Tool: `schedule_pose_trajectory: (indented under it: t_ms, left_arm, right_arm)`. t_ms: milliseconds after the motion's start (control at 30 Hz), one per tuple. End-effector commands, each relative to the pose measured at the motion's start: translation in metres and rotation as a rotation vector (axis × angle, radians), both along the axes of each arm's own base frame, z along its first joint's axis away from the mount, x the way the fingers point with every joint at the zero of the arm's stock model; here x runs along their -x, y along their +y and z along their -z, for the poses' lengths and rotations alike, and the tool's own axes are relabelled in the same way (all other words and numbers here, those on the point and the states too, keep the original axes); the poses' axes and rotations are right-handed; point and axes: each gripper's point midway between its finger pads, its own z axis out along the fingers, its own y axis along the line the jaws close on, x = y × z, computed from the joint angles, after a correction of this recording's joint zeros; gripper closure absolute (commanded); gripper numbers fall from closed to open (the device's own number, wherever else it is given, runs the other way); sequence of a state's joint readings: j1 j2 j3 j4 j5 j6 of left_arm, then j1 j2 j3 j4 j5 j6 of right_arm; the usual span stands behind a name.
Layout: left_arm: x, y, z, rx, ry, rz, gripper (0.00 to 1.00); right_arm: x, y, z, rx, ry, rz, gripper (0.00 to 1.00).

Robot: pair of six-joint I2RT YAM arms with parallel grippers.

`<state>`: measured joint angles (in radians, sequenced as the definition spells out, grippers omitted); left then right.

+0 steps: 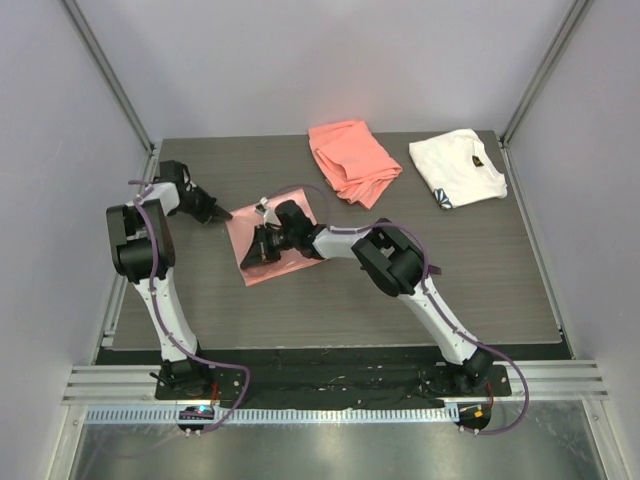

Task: Fold the napkin into a case and place the utensils inside
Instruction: Smooth out the square-folded napkin at the center of the board.

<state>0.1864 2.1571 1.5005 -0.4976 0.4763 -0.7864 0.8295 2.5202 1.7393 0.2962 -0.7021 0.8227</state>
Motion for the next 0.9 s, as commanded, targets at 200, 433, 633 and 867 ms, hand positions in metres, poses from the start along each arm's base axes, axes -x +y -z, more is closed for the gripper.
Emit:
schedule_pose_trajectory:
  t_ms: [200, 433, 633, 867]
  left_arm:
    - [0.014, 0.014, 0.026, -0.078, 0.054, -0.027, 1.0]
    - [0.004, 0.01, 0.001, -0.052, -0.005, -0.018, 0.91]
    - [0.004, 0.0, -0.058, -0.02, -0.129, 0.012, 0.6]
    - [0.038, -0.015, -0.117, 0.015, -0.258, 0.018, 0.15]
  right_arm:
    - [0.044, -0.008, -0.015, 0.0, 0.008, -0.117, 0.87]
    - [0.064, -0.022, -0.053, -0.04, -0.03, -0.146, 0.73]
    - [-0.016, -0.035, -0.127, -0.141, -0.121, 0.021, 0.41]
    - [-0.112, -0.049, -0.143, -0.221, -0.144, 0.23, 0.02]
